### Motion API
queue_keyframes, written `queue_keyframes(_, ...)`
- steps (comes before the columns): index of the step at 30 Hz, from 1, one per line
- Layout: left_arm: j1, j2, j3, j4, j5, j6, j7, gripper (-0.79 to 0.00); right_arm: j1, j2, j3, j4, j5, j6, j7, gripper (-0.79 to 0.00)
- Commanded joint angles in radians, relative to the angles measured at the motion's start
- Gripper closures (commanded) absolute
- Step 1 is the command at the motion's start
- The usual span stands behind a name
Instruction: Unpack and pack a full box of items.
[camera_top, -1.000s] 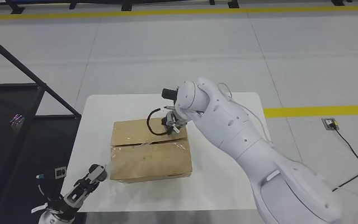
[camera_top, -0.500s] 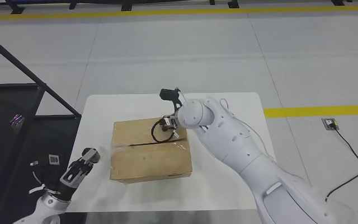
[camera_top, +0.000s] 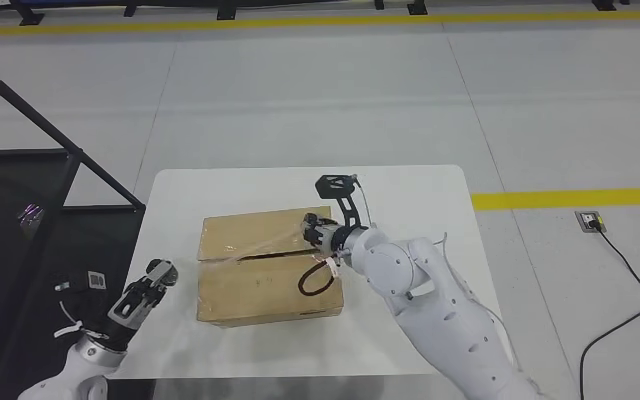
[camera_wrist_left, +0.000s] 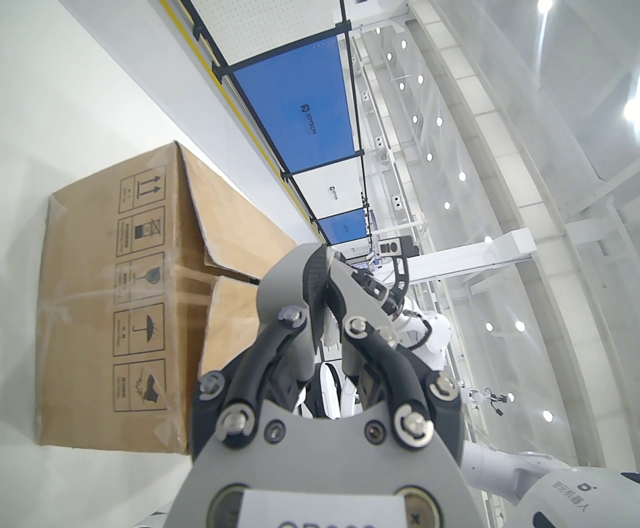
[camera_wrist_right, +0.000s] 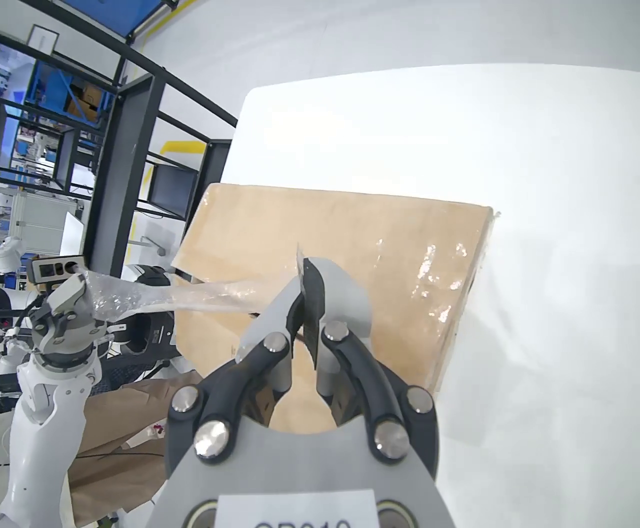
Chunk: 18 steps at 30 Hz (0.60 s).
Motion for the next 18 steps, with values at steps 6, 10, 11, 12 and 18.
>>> queue_keyframes(6, -0.018, 0.000, 0.020, 0.018, 0.039, 0.010, 0.032, 0.000, 0.001, 0.000, -0.001, 0.002, 0.001, 0.000, 0.001, 0.000)
queue_keyframes(10, -0.034, 0.000, 0.026, 0.039, 0.045, 0.015, 0.051, 0.000, -0.026, 0.001, -0.004, -0.011, 0.003, -0.047, -0.032, 0.000)
queue_keyframes(11, -0.036, 0.001, 0.025, 0.044, 0.044, 0.015, 0.052, 0.000, -0.041, 0.002, 0.002, -0.017, 0.005, -0.072, -0.057, 0.000)
queue_keyframes(12, -0.037, 0.001, 0.024, 0.047, 0.042, 0.014, 0.051, 0.000, -0.059, 0.004, 0.006, -0.023, 0.003, -0.088, -0.079, 0.000)
queue_keyframes(18, -0.052, 0.003, 0.027, 0.071, 0.051, 0.017, 0.054, 0.000, -0.171, 0.017, 0.029, -0.097, -0.017, -0.190, -0.170, 0.000)
